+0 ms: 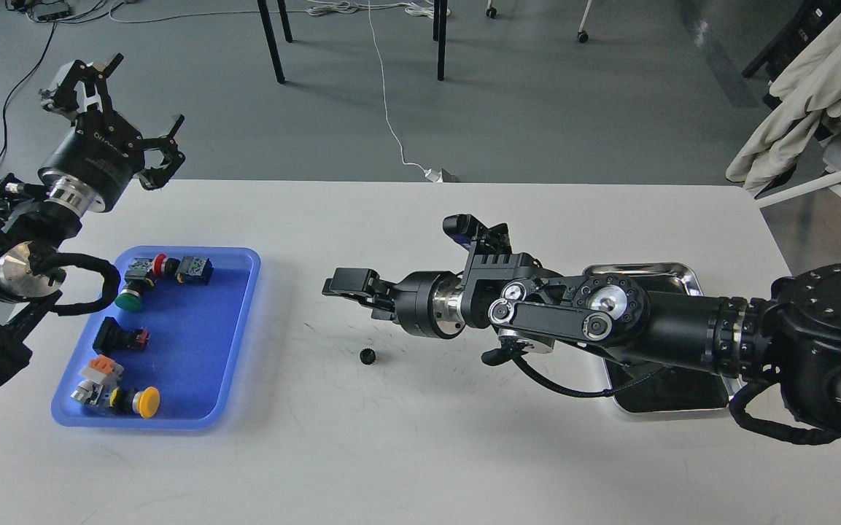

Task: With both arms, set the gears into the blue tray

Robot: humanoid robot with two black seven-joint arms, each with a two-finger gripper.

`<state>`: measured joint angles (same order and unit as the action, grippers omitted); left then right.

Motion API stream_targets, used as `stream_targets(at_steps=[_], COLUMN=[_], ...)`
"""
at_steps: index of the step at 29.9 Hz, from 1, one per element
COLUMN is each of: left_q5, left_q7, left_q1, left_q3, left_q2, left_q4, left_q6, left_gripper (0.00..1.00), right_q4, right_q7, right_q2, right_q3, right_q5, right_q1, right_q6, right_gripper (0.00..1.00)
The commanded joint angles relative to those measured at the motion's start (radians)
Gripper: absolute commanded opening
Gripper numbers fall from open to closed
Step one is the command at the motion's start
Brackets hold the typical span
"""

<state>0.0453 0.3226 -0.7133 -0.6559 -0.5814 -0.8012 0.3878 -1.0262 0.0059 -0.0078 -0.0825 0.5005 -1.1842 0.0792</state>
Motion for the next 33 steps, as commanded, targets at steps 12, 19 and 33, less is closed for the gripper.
stream_targets(at_steps=[12,19,33], left_q5=[-0.243,-0.429,-1.219], left_q7=[-0.020,-0.017,-0.042], left_q1=[-0.051,-0.028,-0.002], left_q3=[0.005,0.010,0.179], left_q2=[-0.006,-0.109,-0.304], left_q4=[-0.062,-0.333,-0.817], left_q6=[-0.030,-0.161,-0.155], left_gripper=[0.99,0.99,0.99], right_q4=[-0.222,-0.236,0.109], right_q7=[0.055,0.232,0.261], right_q2=[-0.648,-0.885,-0.973], right_q3=[0.418,0.662,0.707], right_q5=[-0.263,-0.428,-0.859], right_q1=[0.066,0.319,0.653], right_q6=[0.114,0.235,0.409], right_gripper=[0.97,0.97,0.98])
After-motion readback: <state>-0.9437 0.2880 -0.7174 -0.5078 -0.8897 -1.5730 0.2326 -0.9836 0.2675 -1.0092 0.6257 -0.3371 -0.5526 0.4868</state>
